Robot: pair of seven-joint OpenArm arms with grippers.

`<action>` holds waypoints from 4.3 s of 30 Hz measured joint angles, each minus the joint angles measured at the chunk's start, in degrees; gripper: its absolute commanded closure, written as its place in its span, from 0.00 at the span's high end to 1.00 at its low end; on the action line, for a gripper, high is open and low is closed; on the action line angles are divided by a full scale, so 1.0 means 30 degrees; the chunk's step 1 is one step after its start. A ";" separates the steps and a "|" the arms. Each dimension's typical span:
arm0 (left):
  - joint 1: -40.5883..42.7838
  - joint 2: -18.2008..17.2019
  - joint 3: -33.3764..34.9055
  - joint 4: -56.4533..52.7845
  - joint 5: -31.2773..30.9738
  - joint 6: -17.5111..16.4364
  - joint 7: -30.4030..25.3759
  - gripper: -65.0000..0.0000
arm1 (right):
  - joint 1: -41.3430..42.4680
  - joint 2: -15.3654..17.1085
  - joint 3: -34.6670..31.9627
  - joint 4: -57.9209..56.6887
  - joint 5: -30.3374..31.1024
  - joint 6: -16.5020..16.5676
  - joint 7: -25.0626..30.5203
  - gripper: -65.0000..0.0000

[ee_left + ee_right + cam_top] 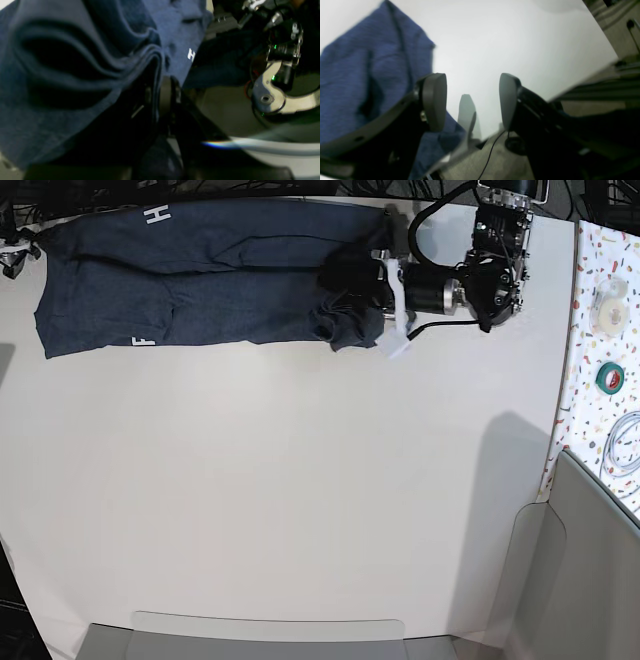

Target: Layout the t-shirt on the table in an organized manner, then fold the t-shirt properly

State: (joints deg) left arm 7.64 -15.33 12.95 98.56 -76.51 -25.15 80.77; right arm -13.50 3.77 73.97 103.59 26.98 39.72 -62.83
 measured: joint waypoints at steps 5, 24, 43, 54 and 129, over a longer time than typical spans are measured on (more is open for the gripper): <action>-0.1093 0.1304 0.1974 -0.0022 0.1814 0.0007 -0.0022 0.00 | -0.0087 0.0000 0.0131 -0.0095 0.0022 0.0000 0.0007 0.51; -0.2885 0.1763 0.5297 -0.0022 0.3089 0.0000 0.0007 0.00 | -0.0095 -0.0117 0.0044 -0.0117 0.0007 0.0000 0.0007 0.51; -0.4677 0.2310 0.7155 -0.0022 0.3096 0.0007 -0.1151 0.00 | -0.0095 -0.0423 0.0044 -0.0124 0.0007 0.0000 0.0007 0.51; -0.4772 0.2317 0.7155 -0.1020 0.3082 0.0007 -0.1428 0.27 | -0.0095 -0.0423 0.0000 -0.0124 0.0000 0.0000 0.0007 0.51; -0.2987 0.1268 0.8553 0.2018 0.9194 -0.0080 -0.3439 0.00 | 0.0270 -0.0576 -0.0044 -0.1195 0.0000 0.0000 -0.0007 0.51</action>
State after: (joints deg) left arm -1.32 -11.53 38.61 104.62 -48.93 -25.39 70.46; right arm -12.69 2.04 73.84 100.01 26.98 39.72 -62.85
